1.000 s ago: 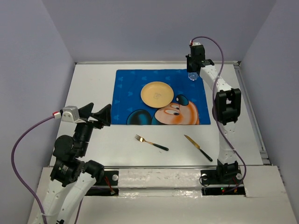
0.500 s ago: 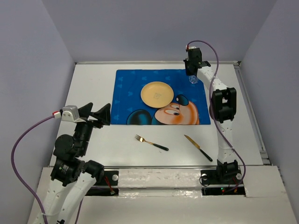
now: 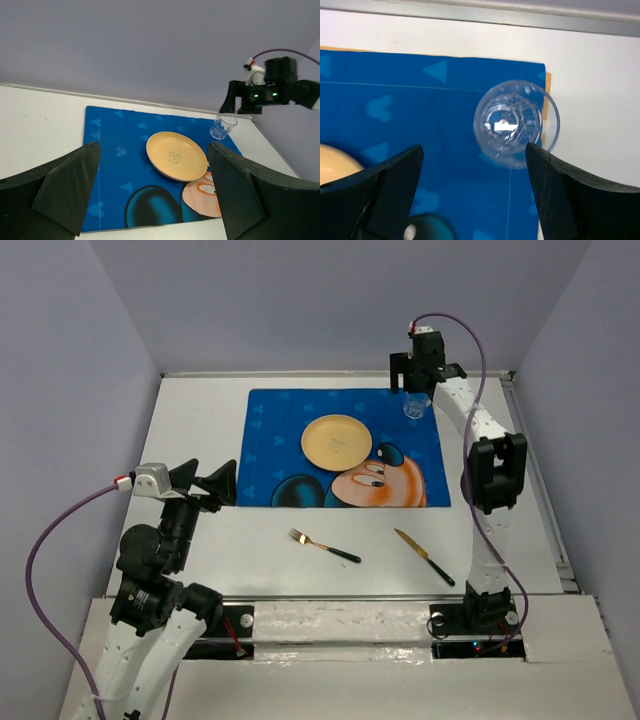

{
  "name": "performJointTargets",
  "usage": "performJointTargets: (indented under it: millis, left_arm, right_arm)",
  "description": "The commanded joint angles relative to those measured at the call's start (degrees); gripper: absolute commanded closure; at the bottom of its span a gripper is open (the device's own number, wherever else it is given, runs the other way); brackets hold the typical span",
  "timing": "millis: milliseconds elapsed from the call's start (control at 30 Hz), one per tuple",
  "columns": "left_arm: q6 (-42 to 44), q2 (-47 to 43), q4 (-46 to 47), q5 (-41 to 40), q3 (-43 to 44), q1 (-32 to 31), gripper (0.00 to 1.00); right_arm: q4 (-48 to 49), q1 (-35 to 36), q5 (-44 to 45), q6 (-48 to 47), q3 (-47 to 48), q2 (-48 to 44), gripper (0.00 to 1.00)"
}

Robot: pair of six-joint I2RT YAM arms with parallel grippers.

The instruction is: Set the dinner table for one person

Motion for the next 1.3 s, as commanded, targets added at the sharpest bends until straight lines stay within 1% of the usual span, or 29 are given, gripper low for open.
performJointTargets:
  millis: [0, 33, 67, 133, 167, 200, 233, 267, 300, 367, 400, 533, 567, 700, 867, 1033, 1200, 1267]
  left_arm:
    - [0.7, 1.0, 2.3, 0.7, -0.2, 1.0, 0.01]
    - [0.6, 1.1, 2.3, 0.7, -0.2, 1.1, 0.01]
    - [0.4, 1.3, 2.3, 0.7, -0.2, 1.3, 0.01]
    - [0.5, 1.6, 2.3, 0.9, -0.2, 1.4, 0.01]
    - [0.4, 1.8, 2.2, 0.9, -0.1, 1.4, 0.01]
    - [0.4, 1.8, 2.2, 1.0, -0.2, 1.4, 0.01]
    - [0.4, 1.8, 2.3, 0.8, -0.3, 1.4, 0.01]
    - [0.4, 2.0, 2.2, 0.7, -0.3, 1.5, 0.01]
    - [0.4, 2.1, 2.2, 0.4, -0.2, 1.4, 0.01]
    - [0.4, 2.4, 2.2, 0.4, -0.2, 1.5, 0.01]
    - [0.5, 2.5, 2.2, 0.3, -0.2, 1.7, 0.01]
    - [0.5, 2.2, 2.2, -0.7, -0.2, 2.2, 0.01]
    - [0.6, 2.5, 2.2, -0.8, -0.2, 2.4, 0.01]
    - [0.6, 3.3, 2.2, -0.7, -0.2, 3.4, 0.01]
    - [0.5, 4.1, 2.3, 0.2, -0.2, 4.5, 0.01]
    - [0.4, 4.3, 2.3, 0.1, -0.3, 5.3, 0.01]
    - [0.3, 5.0, 2.3, 0.5, -0.3, 5.6, 0.01]
    - [0.2, 5.0, 2.4, 0.8, -0.3, 5.8, 0.01]
  right_arm:
    - [6.1, 3.2, -8.6, 8.2, -10.4, -17.0, 0.09]
    - [9.1, 4.7, -11.0, 9.5, -20.4, -20.0, 0.09]
    - [14.4, 7.9, -13.0, 9.8, -25.2, -25.3, 0.09]
    - [17.8, 11.3, -14.7, 11.1, -33.5, -29.6, 0.09]
    - [21.6, 15.0, -15.4, 12.4, -41.6, -33.7, 0.11]
    - [21.6, 15.0, -15.2, 12.9, -45.7, -33.7, 0.12]
    - [25.7, 18.7, -15.1, 13.2, -49.5, -37.9, 0.13]
    - [27.1, 20.6, -15.4, 13.9, -52.9, -39.8, 0.15]
    - [28.4, 23.9, -16.0, 14.3, -58.4, -42.8, 0.16]
    - [28.4, 27.3, -17.7, 13.9, -62.5, -45.3, 0.20]
    - [28.2, 30.3, -17.8, 13.5, -65.9, -47.5, 0.21]
    - [24.5, 34.8, -18.3, 11.9, -70.7, -50.8, 0.25]
    - [23.2, 35.6, -20.6, 12.1, -72.6, -51.5, 0.26]
    - [21.1, 39.6, -21.4, 12.2, -76.0, -50.9, 0.27]
    - [21.2, 45.6, -16.6, 13.0, -77.2, -47.2, 0.31]
    - [21.3, 47.0, -12.7, 13.2, -76.7, -43.8, 0.35]
    - [21.1, 47.0, -10.0, 11.9, -76.7, -41.5, 0.37]
    - [21.0, 47.0, -10.0, 11.8, -76.4, -40.2, 0.40]
